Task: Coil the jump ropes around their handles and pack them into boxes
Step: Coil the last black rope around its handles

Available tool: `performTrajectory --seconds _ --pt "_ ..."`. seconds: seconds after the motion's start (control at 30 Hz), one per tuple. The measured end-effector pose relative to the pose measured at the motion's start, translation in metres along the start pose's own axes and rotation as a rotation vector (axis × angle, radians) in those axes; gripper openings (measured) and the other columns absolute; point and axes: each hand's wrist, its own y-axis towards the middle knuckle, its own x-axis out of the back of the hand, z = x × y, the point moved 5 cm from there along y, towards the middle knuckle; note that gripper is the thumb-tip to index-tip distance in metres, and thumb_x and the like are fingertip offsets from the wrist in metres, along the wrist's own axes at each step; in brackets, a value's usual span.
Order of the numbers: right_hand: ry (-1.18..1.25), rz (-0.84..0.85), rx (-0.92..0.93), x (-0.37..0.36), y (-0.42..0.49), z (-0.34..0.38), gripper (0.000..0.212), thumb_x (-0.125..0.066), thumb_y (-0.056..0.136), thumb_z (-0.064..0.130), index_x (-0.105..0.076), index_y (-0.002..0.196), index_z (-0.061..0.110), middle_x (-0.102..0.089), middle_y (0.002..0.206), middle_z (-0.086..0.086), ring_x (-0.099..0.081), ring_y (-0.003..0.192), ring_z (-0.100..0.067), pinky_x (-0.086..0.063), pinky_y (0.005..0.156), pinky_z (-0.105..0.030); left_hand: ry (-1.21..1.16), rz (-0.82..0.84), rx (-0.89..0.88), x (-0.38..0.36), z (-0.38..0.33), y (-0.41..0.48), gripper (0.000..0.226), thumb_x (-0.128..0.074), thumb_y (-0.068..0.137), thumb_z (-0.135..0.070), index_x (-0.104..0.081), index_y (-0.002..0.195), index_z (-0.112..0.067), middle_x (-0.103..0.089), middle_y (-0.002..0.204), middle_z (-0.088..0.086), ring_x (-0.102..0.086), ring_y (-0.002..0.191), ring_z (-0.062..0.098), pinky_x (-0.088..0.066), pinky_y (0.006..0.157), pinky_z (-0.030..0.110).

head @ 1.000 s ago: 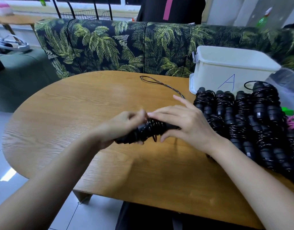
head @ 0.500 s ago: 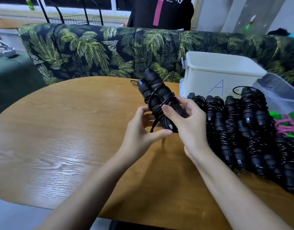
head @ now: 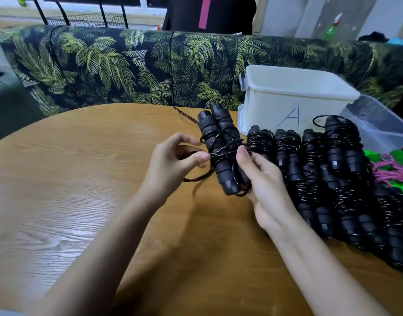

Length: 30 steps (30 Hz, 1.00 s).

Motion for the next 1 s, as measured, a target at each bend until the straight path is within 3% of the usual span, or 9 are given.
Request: performTrajectory --seconds 0.1,0.2,0.33,0.47,0.53,0.67,0.73,0.83,1.0 --pt "0.027 0.044 -0.052 -0.007 0.0 -0.009 0.068 -0.063 0.075 0.058 -0.066 0.113 0.003 -0.071 0.111 -0.018 -0.068 0.094 -0.024 -0.054 0.09 -0.049 -0.193 0.023 0.109 -0.008 0.003 0.006 0.046 -0.071 0.072 -0.025 -0.058 0.116 -0.019 -0.076 0.082 -0.006 -0.068 0.081 0.003 -0.051 0.082 0.019" --pt "-0.045 0.054 -0.01 -0.01 0.005 -0.012 0.061 -0.057 0.079 0.06 -0.068 0.11 0.009 -0.071 0.109 -0.018 -0.068 0.098 -0.02 -0.053 0.093 -0.051 -0.286 0.015 0.141 -0.012 0.005 0.012 0.041 -0.069 0.071 -0.022 -0.063 0.111 -0.016 -0.076 0.083 -0.005 -0.068 0.079 0.004 -0.053 0.08 0.021" --pt "-0.377 0.014 0.191 -0.011 0.013 -0.011 0.054 -0.045 0.086 0.059 -0.067 0.118 0.021 -0.064 0.113 0.008 -0.059 0.107 0.0 -0.045 0.096 -0.023 -0.315 -0.126 0.153 -0.013 0.016 0.012 0.037 -0.071 0.069 -0.025 -0.069 0.104 -0.013 -0.076 0.083 -0.002 -0.069 0.079 0.008 -0.054 0.078 0.021" --pt "-0.534 -0.048 0.317 -0.009 0.013 -0.01 0.046 -0.051 0.1 0.033 -0.048 0.145 0.021 -0.055 0.124 0.023 -0.051 0.112 0.012 -0.034 0.096 -0.005 -0.324 -0.196 0.149 -0.014 0.019 0.007 0.034 -0.073 0.068 -0.026 -0.071 0.1 -0.016 -0.077 0.085 -0.002 -0.069 0.08 0.006 -0.051 0.076 0.017" --pt "-0.632 -0.027 0.361 -0.014 0.007 -0.01 0.056 -0.046 0.101 0.035 -0.028 0.154 0.028 -0.051 0.142 0.012 -0.047 0.127 -0.001 -0.034 0.105 -0.014 -0.337 -0.238 0.154 -0.015 0.017 0.005 0.031 -0.074 0.068 -0.025 -0.072 0.098 -0.016 -0.077 0.084 -0.003 -0.069 0.078 0.005 -0.051 0.074 0.015" --pt "-1.003 -0.001 0.4 -0.03 -0.007 -0.01 0.101 -0.055 0.083 0.06 0.003 0.158 0.027 -0.029 0.159 0.001 -0.033 0.14 -0.015 -0.038 0.1 -0.028 -0.366 -0.283 0.179 -0.021 0.015 -0.001 0.017 -0.075 0.079 -0.012 -0.072 0.095 -0.016 -0.077 0.082 -0.001 -0.07 0.076 0.007 -0.052 0.071 0.016" --pt "-1.19 -0.143 0.493 -0.032 -0.008 -0.006 0.115 -0.066 0.071 0.063 -0.007 0.157 0.017 -0.034 0.153 -0.007 -0.047 0.132 -0.027 -0.051 0.087 -0.037 -0.366 -0.28 0.198 -0.026 0.017 -0.005 0.013 -0.074 0.082 -0.011 -0.071 0.094 -0.016 -0.077 0.08 -0.001 -0.07 0.075 0.008 -0.053 0.07 0.017" --pt "-1.325 -0.292 0.681 -0.033 -0.01 -0.002 0.103 -0.083 0.07 0.044 -0.033 0.152 0.007 -0.052 0.136 -0.012 -0.066 0.102 -0.031 -0.056 0.063 -0.034 -0.353 -0.243 0.196 -0.031 0.016 -0.007 0.012 -0.074 0.084 -0.011 -0.072 0.094 -0.018 -0.077 0.08 0.0 -0.07 0.076 0.011 -0.055 0.072 0.019" --pt "-1.217 -0.201 0.701 -0.023 -0.006 -0.007 0.081 -0.073 0.084 0.037 -0.036 0.151 0.011 -0.052 0.14 -0.01 -0.069 0.095 -0.032 -0.056 0.062 -0.037 -0.16 -0.035 0.085 -0.024 0.013 -0.002 0.027 -0.063 0.088 -0.025 -0.067 0.114 -0.025 -0.077 0.085 -0.004 -0.073 0.079 0.01 -0.055 0.07 0.018"
